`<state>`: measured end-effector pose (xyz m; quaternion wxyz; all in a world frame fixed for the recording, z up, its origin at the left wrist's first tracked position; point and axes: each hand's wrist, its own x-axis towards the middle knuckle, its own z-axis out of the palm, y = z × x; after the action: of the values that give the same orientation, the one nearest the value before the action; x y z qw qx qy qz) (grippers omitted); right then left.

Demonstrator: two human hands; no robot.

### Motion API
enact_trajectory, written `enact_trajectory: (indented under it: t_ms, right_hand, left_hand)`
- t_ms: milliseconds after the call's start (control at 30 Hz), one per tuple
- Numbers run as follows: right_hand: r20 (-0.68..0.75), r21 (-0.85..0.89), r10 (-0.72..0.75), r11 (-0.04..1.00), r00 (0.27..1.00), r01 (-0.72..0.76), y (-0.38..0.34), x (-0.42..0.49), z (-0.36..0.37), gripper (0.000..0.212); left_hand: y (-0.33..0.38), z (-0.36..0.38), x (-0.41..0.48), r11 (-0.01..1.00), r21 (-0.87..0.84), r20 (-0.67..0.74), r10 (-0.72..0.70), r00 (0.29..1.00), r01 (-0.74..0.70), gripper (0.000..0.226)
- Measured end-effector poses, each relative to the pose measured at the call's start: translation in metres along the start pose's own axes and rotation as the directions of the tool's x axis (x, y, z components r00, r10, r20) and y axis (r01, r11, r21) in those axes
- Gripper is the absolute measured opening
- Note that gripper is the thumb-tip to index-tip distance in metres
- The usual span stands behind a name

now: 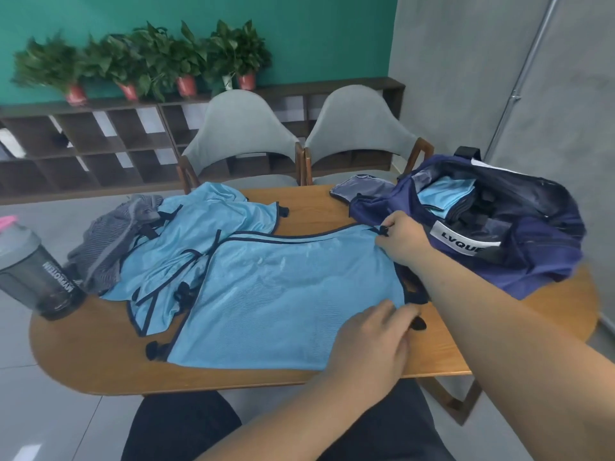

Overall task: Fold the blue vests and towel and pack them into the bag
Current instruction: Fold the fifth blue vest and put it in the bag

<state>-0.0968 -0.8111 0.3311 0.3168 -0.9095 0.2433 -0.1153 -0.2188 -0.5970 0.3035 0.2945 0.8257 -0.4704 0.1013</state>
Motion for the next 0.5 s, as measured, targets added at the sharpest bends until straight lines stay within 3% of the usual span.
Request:
enact_trajectory:
  t_ms: [67,167,300,367,500]
  right_hand:
    - [-0.03,0.072,0.036,0.997,0.999,-0.034,-0.006,0.002,-0.017,0.025]
    - [-0.058,0.205,0.091,0.976,0.994,-0.077,-0.018,0.004,-0.041,0.025]
    - [0.008,0.406,0.116,0.907,0.993,-0.109,-0.05,0.003,-0.052,0.012]
    - [0.044,0.457,0.097,0.883,0.994,-0.106,-0.07,0.004,-0.045,0.012]
    - [0.101,0.479,0.063,0.872,0.993,-0.104,-0.108,0.009,-0.011,0.017]
  left_hand:
    - [0.007,-0.015,0.002,0.961,-0.252,-0.056,-0.133,0.99,0.115,0.031]
    - [0.021,-0.036,0.005,0.819,-0.524,-0.092,-0.327,0.94,0.234,0.03]
    - [0.033,-0.061,0.001,0.569,-0.786,-0.15,-0.555,0.818,0.241,0.029]
    - [0.032,-0.071,-0.003,0.464,-0.862,-0.176,-0.65,0.739,0.203,0.028]
    - [0.015,-0.091,-0.015,0.348,-0.921,-0.186,-0.787,0.588,0.176,0.027]
